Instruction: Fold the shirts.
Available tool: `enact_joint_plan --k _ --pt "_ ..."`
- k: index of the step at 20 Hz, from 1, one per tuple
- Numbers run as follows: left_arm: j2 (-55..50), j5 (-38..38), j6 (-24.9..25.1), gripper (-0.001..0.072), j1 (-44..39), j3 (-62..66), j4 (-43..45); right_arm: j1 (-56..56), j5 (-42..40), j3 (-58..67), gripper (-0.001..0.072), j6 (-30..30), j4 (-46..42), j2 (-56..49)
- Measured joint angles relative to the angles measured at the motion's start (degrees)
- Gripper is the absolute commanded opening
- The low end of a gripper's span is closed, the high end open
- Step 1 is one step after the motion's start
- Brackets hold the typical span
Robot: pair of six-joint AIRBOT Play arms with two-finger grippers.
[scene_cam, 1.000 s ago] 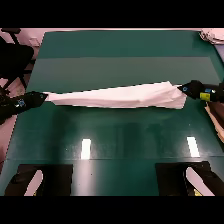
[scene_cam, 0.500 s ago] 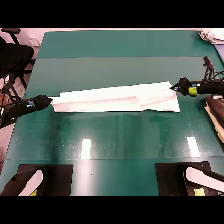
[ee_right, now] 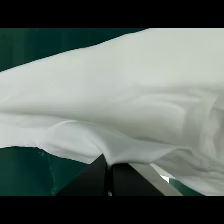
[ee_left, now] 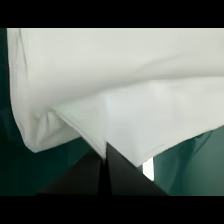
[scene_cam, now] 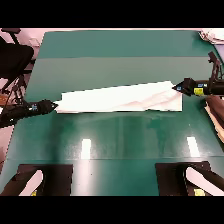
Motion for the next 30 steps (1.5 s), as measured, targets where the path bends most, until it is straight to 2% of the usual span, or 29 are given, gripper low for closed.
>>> enact_joint_plan --k 6,9,12,18,25,30 --pt "12.48 -5.11 -6.47 0.0020 -0.02 0.33 11.47 -2.19 1.20 -11.69 0.0014 3.91 -3.17 12.35" --pt "14.71 -7.32 -8.04 0.0021 -0.07 0.31 13.73 -2.64 0.48 -16.00 0.0014 5.07 -2.73 17.57" --pt "14.75 -5.75 -8.76 0.0022 -0.07 0.26 14.56 -2.82 -2.38 -17.79 0.0015 5.40 -2.34 19.67" --pt "10.51 -1.86 -9.16 0.0023 -0.07 -1.73 15.06 -2.84 -5.90 -18.18 0.0015 5.66 -2.08 12.09" --pt "3.82 4.15 -9.18 0.0022 -0.09 -3.56 12.39 0.13 -6.93 -11.89 0.0016 4.83 -2.10 0.07" --pt "-1.20 8.72 -4.00 0.0023 -0.07 -3.72 4.72 2.29 -7.15 -8.15 0.0015 4.70 -2.32 -5.75"
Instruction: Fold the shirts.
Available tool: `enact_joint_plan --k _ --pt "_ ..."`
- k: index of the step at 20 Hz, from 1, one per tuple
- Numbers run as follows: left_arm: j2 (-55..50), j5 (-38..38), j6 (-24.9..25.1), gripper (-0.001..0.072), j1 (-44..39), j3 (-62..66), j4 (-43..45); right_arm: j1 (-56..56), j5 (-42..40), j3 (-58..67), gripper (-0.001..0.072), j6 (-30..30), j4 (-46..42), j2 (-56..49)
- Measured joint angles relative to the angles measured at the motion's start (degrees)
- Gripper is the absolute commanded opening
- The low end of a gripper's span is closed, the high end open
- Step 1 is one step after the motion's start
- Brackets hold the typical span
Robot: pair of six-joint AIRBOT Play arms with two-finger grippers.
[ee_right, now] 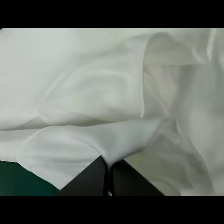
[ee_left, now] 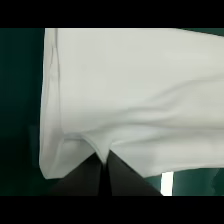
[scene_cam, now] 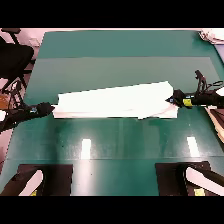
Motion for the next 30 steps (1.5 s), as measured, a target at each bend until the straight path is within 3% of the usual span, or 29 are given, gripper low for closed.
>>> enact_joint_plan --k 10,17,30 --pt "-8.04 4.48 6.47 0.0023 -0.02 -0.02 -5.35 0.35 -3.82 1.09 0.0015 -0.04 -2.43 -2.47" --pt "-11.52 6.62 15.67 0.0023 -0.02 0.00 -14.16 0.35 -8.00 1.07 0.0016 -0.02 -2.89 -2.58" --pt "-12.87 9.60 23.15 0.0032 -0.02 0.00 -16.48 0.92 -11.26 1.05 0.0016 0.00 -3.13 -8.22"
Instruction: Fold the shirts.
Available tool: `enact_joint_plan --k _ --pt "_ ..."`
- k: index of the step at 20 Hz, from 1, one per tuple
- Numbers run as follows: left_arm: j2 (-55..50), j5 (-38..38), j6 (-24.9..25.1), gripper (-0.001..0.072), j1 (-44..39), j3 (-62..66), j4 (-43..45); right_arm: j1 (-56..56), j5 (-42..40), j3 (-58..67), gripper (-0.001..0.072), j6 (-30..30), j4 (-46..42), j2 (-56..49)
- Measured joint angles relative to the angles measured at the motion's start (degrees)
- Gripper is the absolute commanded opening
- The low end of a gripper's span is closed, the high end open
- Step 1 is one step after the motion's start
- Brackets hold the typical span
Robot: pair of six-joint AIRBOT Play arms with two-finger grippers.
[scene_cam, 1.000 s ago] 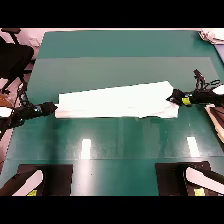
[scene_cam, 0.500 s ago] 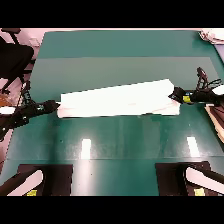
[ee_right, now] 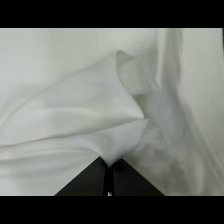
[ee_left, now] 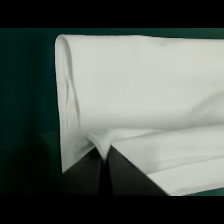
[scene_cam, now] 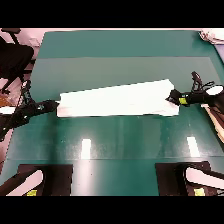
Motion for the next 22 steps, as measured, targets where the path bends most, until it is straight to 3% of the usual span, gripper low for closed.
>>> enact_joint_plan --k 1,4,5,7,9,10,11,12,14,16,22 --pt "0.00 0.22 0.20 0.0136 0.00 -0.02 0.00 0.00 -0.11 -0.02 0.0016 0.00 -0.02 -0.17" --pt "0.00 1.05 0.42 0.0136 0.13 0.00 0.07 -0.07 -0.39 -0.02 0.0016 0.00 -0.22 -0.44" --pt "0.00 0.87 0.44 0.0201 0.02 -0.02 0.04 -0.07 -0.31 0.00 0.0015 -0.02 -0.17 -0.46" --pt "0.00 0.85 0.55 0.0594 0.07 0.00 0.07 -0.07 -0.24 -0.02 0.0016 0.00 -0.15 -0.55" --pt "0.00 0.83 0.59 0.0622 0.04 0.00 0.04 -0.07 0.17 0.00 0.0024 0.00 -0.11 -0.55" --pt "0.00 0.66 0.59 0.0622 0.02 0.02 0.07 -0.09 0.35 0.00 0.0163 0.00 -0.11 -0.55" --pt "0.00 0.31 0.59 0.0621 0.02 0.26 0.28 -0.26 0.74 0.00 0.0480 -0.02 -0.09 -0.55" --pt "0.00 -0.35 0.52 0.0619 0.02 0.90 0.85 -0.61 1.22 0.04 0.0693 0.00 -0.11 -0.55" --pt "0.00 -3.43 -0.28 0.0586 0.04 3.48 3.26 -1.86 2.80 0.39 0.0700 -0.07 -0.15 -0.55" --pt "0.00 -8.09 -2.34 0.0029 0.02 7.74 6.51 -3.87 5.09 1.38 0.0700 -0.72 -0.17 -0.39" --pt "0.00 -21.29 -9.38 0.0020 -1.31 21.24 9.68 -12.52 10.69 3.21 0.0697 -3.98 -0.26 5.99"
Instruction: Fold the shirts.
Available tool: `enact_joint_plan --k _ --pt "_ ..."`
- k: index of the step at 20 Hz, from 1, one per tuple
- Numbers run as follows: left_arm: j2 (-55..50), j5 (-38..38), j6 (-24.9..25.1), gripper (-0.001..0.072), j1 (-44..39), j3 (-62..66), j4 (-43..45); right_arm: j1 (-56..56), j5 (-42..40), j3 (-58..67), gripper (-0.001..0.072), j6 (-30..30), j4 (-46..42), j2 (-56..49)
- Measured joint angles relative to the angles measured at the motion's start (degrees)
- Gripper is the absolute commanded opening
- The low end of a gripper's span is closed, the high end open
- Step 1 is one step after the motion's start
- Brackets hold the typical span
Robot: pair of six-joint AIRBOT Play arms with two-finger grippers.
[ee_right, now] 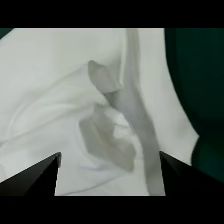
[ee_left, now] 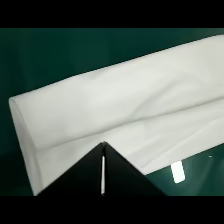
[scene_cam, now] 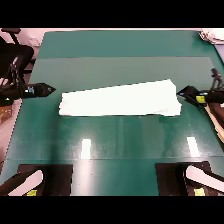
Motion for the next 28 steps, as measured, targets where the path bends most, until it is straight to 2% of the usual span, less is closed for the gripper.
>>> enact_joint_plan --k 3,7,11,16,23,28 --pt "0.00 -2.43 -3.04 0.0020 -6.36 2.80 1.18 -5.27 2.62 0.22 0.0696 -1.95 -0.81 2.86" --pt "-2.16 1.07 -10.82 0.0020 -19.61 4.11 6.49 -9.73 6.60 0.33 0.0695 -5.31 -2.91 1.99" --pt "-9.99 4.98 -17.90 0.0020 -29.49 4.48 8.55 -9.81 9.09 1.05 0.0696 -8.94 -3.74 -1.66" --pt "-20.35 10.51 -22.32 0.0020 -38.91 7.52 7.89 -6.49 13.90 8.72 0.0696 -13.66 -4.26 -9.51" --pt "-28.26 14.01 -32.46 0.0021 -43.08 10.71 11.85 -4.09 19.41 21.68 0.0696 -18.10 -4.46 -22.73" --pt "-29.18 14.99 -35.67 0.0021 -43.50 12.28 14.01 -3.87 20.09 27.32 0.0696 -21.09 -3.43 -31.26"
